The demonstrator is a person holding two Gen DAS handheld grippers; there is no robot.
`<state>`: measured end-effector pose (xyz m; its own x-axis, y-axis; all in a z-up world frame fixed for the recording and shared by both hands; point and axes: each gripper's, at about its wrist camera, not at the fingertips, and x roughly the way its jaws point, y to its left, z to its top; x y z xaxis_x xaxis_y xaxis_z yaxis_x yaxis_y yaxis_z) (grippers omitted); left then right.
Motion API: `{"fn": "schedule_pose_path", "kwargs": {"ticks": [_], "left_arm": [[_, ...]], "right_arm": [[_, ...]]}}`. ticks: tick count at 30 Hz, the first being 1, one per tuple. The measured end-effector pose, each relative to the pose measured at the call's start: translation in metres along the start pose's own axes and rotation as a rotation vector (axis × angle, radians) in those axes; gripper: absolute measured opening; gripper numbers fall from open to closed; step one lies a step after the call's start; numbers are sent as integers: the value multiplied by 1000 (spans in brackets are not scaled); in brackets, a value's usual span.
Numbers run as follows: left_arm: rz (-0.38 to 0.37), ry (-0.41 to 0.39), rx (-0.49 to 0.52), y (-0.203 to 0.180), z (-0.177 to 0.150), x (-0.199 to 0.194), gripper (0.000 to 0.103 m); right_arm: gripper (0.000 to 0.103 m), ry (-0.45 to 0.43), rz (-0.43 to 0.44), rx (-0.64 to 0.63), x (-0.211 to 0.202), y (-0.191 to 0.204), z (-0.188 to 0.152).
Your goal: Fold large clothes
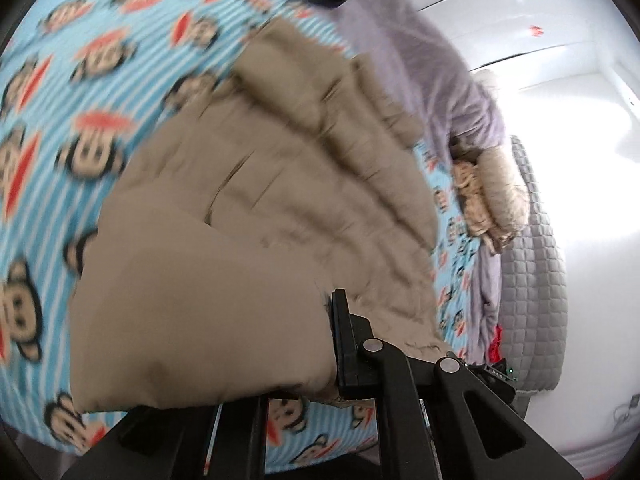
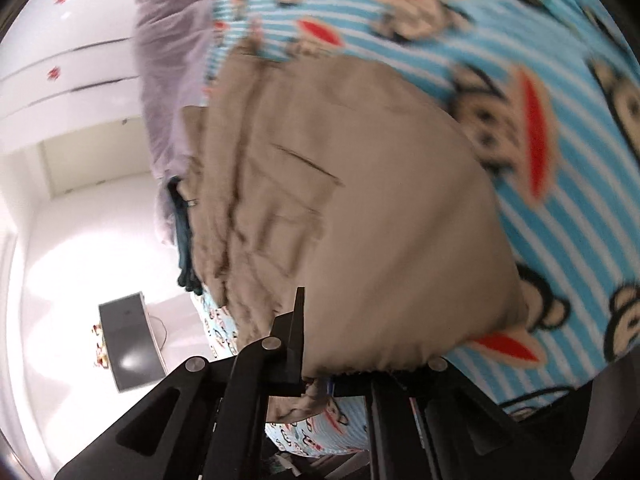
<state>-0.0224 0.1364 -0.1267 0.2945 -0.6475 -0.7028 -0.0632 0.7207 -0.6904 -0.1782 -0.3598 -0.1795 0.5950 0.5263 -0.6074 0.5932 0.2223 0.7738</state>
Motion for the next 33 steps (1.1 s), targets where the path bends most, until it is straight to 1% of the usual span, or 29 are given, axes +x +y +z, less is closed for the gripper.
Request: {"fn": "schedule_pose_path", "kwargs": {"ticks": [4, 5, 6, 10, 13, 15, 17, 19, 21, 23, 25, 28, 30, 33], "left_arm": [[-18, -53, 49, -27, 34, -11, 12], [-22, -64, 56, -34, 40, -12, 12], [-29, -74, 68, -43, 54, -13, 12], [-13, -86, 114, -69, 97, -9, 12], [20, -81, 141, -85, 137, 3, 12], [69, -69, 170, -94, 169, 18, 12], [115, -62, 191, -97, 189, 35, 12], [157, -42, 197, -96, 216, 59, 12], [194, -24, 194, -89, 237, 84, 12], [223, -15, 190, -83, 249, 105, 12], [260, 0, 199, -73, 263, 134, 12], [306, 27, 212, -59, 276, 170, 12], [319, 37, 218, -53, 282, 189, 12], [316, 41, 228, -46, 289, 208, 12]], "right_arm": [[7, -28, 23, -76, -7, 41, 16], [7, -35, 32, -107, -9, 57, 24], [7, -37, 36, -128, -8, 69, 29], [7, -32, 50, -247, -3, 126, 59], [7, -12, 35, -335, 14, 173, 90], [7, -4, 21, -371, 29, 198, 104], [7, 11, -16, -411, 52, 227, 126], [7, 23, -57, -430, 75, 244, 145], [7, 34, -94, -418, 96, 250, 163], [7, 40, -126, -392, 120, 250, 182], [7, 43, -147, -373, 141, 246, 198], [7, 49, -188, -347, 178, 232, 222], [7, 53, -214, -341, 199, 223, 232], [7, 55, -220, -319, 220, 207, 244]]}}
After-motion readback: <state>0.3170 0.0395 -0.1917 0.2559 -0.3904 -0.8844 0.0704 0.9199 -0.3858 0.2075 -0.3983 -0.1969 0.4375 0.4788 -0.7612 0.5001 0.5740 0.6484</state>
